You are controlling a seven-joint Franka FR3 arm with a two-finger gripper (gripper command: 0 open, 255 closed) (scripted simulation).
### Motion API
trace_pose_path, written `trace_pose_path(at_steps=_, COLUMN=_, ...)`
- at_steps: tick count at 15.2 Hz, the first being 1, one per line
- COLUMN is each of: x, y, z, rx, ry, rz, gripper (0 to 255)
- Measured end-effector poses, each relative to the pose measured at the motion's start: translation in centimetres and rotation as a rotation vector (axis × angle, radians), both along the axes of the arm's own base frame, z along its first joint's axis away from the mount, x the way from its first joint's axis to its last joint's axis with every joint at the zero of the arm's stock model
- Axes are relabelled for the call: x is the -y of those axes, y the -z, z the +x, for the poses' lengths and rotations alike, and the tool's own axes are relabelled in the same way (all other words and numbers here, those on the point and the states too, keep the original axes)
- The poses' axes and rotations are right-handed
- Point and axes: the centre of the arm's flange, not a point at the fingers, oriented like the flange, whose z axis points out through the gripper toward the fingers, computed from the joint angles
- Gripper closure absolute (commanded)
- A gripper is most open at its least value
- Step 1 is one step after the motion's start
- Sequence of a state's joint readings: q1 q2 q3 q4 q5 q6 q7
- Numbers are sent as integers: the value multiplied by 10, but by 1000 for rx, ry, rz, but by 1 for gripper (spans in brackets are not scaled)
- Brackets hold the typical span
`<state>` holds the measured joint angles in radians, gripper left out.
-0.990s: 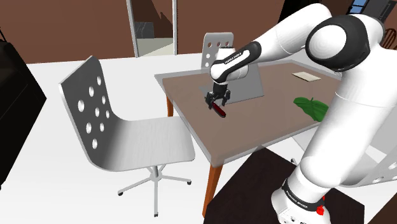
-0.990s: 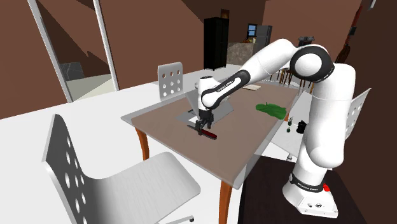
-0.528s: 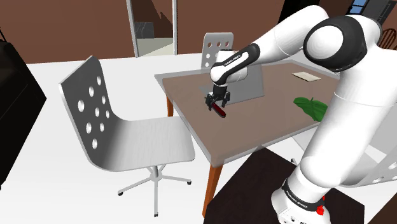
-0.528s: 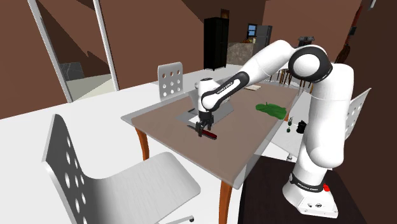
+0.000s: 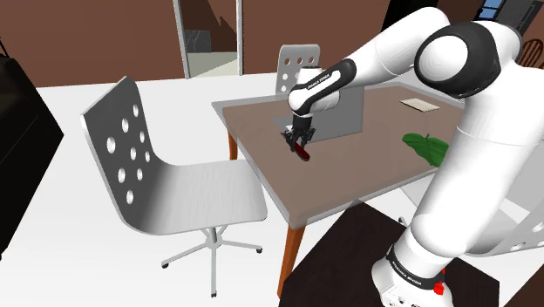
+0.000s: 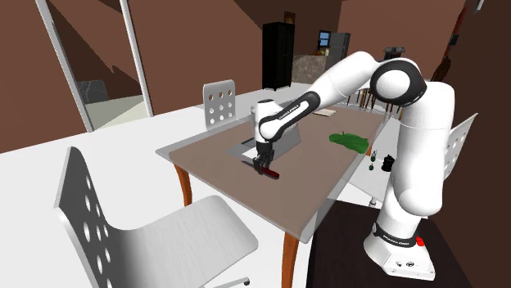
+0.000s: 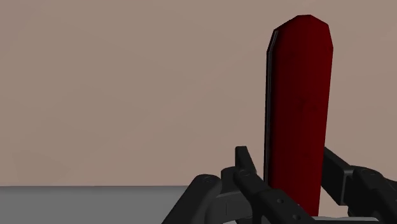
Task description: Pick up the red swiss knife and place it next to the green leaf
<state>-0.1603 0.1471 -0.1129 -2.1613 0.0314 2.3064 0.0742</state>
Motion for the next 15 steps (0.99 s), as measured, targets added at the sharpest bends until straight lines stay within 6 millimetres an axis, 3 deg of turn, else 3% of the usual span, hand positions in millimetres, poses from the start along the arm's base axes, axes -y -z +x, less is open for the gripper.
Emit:
trace_pose_path(at_steps=6, x=-4, y=-4, z=0, rx=8, ry=-11, rz=0, gripper=255)
trace_pose_path(at_steps=15, x=-7, y=-47, z=0, rx=6, ry=-14, rz=2, gripper=255)
